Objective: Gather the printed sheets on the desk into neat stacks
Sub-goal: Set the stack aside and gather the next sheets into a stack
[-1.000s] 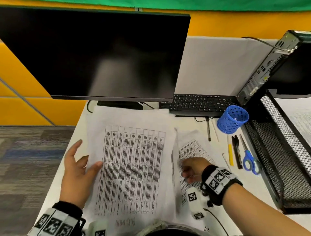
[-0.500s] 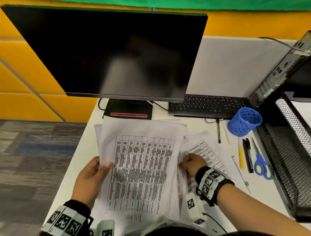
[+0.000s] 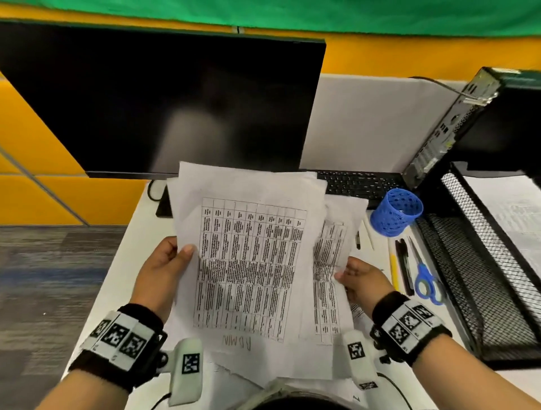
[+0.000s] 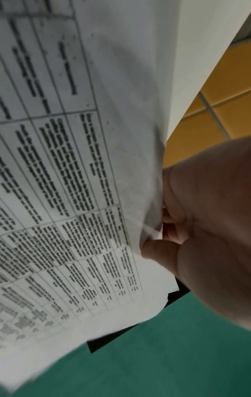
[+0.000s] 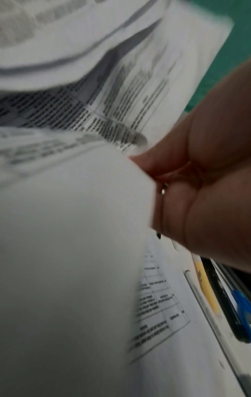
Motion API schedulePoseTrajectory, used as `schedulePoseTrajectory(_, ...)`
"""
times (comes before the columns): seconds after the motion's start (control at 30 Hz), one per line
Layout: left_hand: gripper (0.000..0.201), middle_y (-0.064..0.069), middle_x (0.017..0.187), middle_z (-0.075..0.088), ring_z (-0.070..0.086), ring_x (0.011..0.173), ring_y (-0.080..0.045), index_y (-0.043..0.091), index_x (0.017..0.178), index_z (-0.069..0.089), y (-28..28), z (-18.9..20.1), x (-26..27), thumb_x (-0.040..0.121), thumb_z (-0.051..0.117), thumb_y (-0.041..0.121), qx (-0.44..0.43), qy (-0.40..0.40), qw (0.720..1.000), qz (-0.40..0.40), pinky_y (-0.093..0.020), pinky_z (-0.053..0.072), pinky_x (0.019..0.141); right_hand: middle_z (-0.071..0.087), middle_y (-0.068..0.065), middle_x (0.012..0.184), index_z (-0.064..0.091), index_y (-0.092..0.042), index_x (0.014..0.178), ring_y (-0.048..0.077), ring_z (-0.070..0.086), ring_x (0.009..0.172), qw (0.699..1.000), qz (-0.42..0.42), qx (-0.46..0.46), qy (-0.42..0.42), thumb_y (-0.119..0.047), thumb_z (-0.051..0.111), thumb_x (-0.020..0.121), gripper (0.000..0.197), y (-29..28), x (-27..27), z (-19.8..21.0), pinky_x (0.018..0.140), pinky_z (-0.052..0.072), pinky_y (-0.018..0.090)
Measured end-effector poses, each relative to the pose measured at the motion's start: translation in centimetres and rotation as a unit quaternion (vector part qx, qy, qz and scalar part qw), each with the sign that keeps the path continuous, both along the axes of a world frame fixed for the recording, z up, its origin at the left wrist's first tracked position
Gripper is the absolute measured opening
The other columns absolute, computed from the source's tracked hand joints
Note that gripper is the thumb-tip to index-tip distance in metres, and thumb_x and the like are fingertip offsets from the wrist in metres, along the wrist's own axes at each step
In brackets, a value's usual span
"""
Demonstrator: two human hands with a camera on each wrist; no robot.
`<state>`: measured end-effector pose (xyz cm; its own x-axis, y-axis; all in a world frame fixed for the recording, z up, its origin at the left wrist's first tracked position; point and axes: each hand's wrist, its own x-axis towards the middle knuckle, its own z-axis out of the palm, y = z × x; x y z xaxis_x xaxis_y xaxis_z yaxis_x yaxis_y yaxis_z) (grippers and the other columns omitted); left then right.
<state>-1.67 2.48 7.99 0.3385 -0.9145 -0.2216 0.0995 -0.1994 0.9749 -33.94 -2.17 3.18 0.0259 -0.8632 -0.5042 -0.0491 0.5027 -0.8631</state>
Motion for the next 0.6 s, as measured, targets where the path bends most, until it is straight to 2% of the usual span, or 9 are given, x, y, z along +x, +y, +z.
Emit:
schedulePoseTrajectory(0.1,0.01,0.006,0.081,0.076,0.069,0.075,-0.011,0.018,0.091,0.061,-1.3,0.3,-1.4,0.094,0.052,0.015,0.007,0.011,0.999,-0.03,-0.024,0.051,0.065,0.075,0.003,0.081,0.067,-0.007,0.103,0.019,0.068,0.069,0.998,0.015,-0.008,-0.054,0.011,0.051,0.086,0.03,0.4,0.5,1.2,0.06,0.056,0.031)
schedulePoseTrajectory(0.17,0.007,0.005,0.08,0.075,0.069,0.076,-0.011,0.017,0.094,0.059,-2.1,0.5,-2.7,0.094,0.052,0.015,0.007,0.011,0.999,-0.036,-0.025,0.051,0.066,0.074,0.002,0.073,0.07,-0.012,0.091,0.016,0.067,0.06,0.998,0.038,-0.016,-0.048,0.016,0.044,0.086,0.039,0.6,1.0,2.1,0.048,0.05,0.023)
schedulePoseTrajectory(0.27,0.004,-0.002,0.085,0.072,0.065,0.08,-0.017,0.018,0.092,0.055,-2.8,1.1,-4.3,0.093,0.053,0.014,-0.006,0.005,1.0,-0.02,-0.029,0.051,0.073,0.071,0.001,0.059,0.07,-0.012,0.086,0.013,0.061,0.048,0.999,0.022,-0.037,-0.025,0.012,0.037,0.09,0.041,0.7,1.5,3.3,0.044,0.043,0.017)
schedulePoseTrajectory(0.3,0.002,-0.004,0.088,0.071,0.065,0.082,-0.02,0.017,0.094,0.055,-3.0,1.4,-4.7,0.093,0.054,0.015,-0.016,0.001,1.0,-0.016,-0.031,0.051,0.076,0.073,-0.001,0.061,0.069,-0.011,0.092,0.01,0.063,0.049,0.999,0.004,-0.044,-0.026,0.007,0.038,0.092,0.036,0.7,1.5,3.7,0.045,0.046,0.018)
schedulePoseTrajectory(0.37,0.006,-0.003,0.087,0.07,0.065,0.079,-0.018,0.015,0.099,0.053,-3.2,2.1,-5.1,0.093,0.054,0.015,-0.04,-0.022,0.999,-0.002,-0.026,0.052,0.072,0.076,-0.003,0.076,0.069,-0.013,0.102,0.01,0.07,0.068,0.997,-0.027,-0.072,-0.026,-0.016,0.042,0.097,0.028,0.5,1.4,4.4,0.062,0.055,0.025)
schedulePoseTrajectory(0.4,0.007,0.0,0.086,0.07,0.065,0.079,-0.015,0.015,0.1,0.052,-3.4,2.5,-5.2,0.093,0.054,0.014,-0.055,-0.029,0.998,0.007,-0.023,0.053,0.07,0.077,-0.003,0.083,0.07,-0.018,0.101,0.013,0.07,0.079,0.995,-0.04,-0.085,-0.038,-0.032,0.04,0.098,0.034,0.6,1.3,5.0,0.072,0.055,0.03)
schedulePoseTrajectory(0.47,0.012,0.004,0.089,0.07,0.065,0.085,-0.012,0.022,0.098,0.05,-3.6,3.6,-5.5,0.093,0.053,0.011,-0.091,-0.038,0.995,0.018,-0.026,0.053,0.082,0.075,-0.009,0.087,0.069,-0.029,0.097,0.012,0.068,0.089,0.991,-0.045,-0.12,-0.034,-0.05,0.029,0.095,0.045,0.6,1.2,6.4,0.077,0.052,0.03)
schedulePoseTrajectory(0.53,0.025,0.004,0.099,0.07,0.065,0.096,-0.011,0.029,0.101,0.046,-3.5,4.8,-6.0,0.093,0.051,0.006,-0.136,-0.049,0.989,0.012,-0.032,0.051,0.092,0.071,-0.021,0.088,0.063,-0.035,0.094,-0.002,0.065,0.088,0.979,-0.025,-0.198,0.032,-0.04,0.033,0.097,0.031,0.7,1.7,8.0,0.076,0.05,0.02)
schedulePoseTrajectory(0.6,0.037,0.007,0.106,0.067,0.064,0.1,-0.004,0.033,0.108,0.041,-3.1,5.9,-6.9,0.093,0.047,0.0,-0.186,-0.041,0.982,-0.008,-0.023,0.052,0.088,0.062,-0.03,0.081,0.055,-0.033,0.092,-0.02,0.056,0.078,0.959,-0.031,-0.274,0.06,-0.015,0.042,0.097,0.023,0.9,2.4,9.3,0.073,0.043,0.012)
